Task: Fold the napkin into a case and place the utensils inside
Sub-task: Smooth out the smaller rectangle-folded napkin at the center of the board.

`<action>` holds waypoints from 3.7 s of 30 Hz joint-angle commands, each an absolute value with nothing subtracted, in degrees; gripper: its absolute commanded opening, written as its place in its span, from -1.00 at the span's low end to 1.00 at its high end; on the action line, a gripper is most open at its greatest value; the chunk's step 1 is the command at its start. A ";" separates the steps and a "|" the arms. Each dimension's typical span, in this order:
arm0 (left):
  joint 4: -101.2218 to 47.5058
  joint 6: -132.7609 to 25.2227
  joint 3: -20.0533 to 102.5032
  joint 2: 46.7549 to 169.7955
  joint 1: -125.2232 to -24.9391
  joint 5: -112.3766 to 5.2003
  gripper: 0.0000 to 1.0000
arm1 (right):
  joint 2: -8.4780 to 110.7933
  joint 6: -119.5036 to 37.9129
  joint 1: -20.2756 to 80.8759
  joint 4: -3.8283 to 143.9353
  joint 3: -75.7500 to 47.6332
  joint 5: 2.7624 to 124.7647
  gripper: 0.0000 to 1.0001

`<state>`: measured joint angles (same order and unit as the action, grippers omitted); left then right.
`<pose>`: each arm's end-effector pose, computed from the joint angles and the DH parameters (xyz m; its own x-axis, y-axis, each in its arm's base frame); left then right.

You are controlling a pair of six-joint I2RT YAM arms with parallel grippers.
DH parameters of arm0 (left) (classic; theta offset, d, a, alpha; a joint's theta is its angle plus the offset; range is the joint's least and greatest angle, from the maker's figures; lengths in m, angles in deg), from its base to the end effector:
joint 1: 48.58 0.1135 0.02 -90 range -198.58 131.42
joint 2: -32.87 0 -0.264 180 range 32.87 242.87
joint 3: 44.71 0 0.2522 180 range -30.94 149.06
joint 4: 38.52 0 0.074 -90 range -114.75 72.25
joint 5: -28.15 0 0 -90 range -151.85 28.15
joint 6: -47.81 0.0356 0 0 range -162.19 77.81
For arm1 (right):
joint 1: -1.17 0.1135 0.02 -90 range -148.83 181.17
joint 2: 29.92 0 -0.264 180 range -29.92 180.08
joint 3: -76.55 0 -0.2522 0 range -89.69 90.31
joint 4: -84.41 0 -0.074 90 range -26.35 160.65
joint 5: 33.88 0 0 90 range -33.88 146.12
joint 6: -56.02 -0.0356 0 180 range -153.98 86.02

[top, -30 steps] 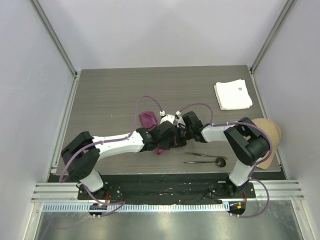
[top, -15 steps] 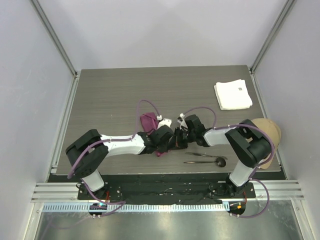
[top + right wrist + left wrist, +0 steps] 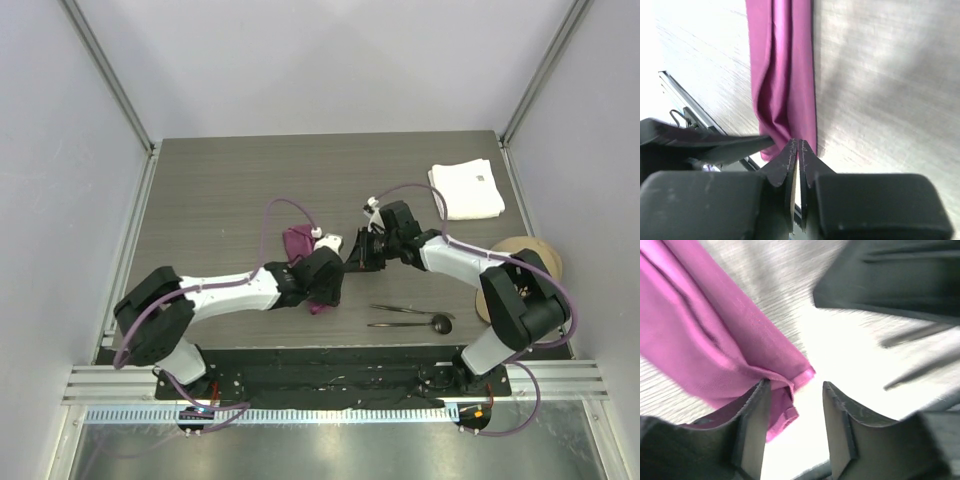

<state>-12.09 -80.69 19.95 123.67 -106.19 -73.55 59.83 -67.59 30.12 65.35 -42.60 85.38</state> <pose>0.1755 -0.2632 0.1799 -0.8065 0.1335 -0.5759 0.3306 0.9094 -0.2523 0.2628 0.1653 0.1776 -0.9335 0.0355 -0.3568 -0.2305 0.7028 0.6730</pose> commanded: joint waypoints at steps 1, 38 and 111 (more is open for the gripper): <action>-7.18 -79.55 24.77 115.07 -104.66 -73.36 0.06 | 62.96 -62.46 29.91 62.21 -36.01 85.74 -0.75; -4.81 -84.82 33.03 128.40 -84.79 -73.45 -0.11 | 81.87 -65.27 32.46 71.09 -25.01 89.09 -0.77; -5.16 -84.99 45.34 140.18 -88.22 -76.96 -1.00 | 90.31 -63.95 33.16 67.31 -19.82 86.45 -0.98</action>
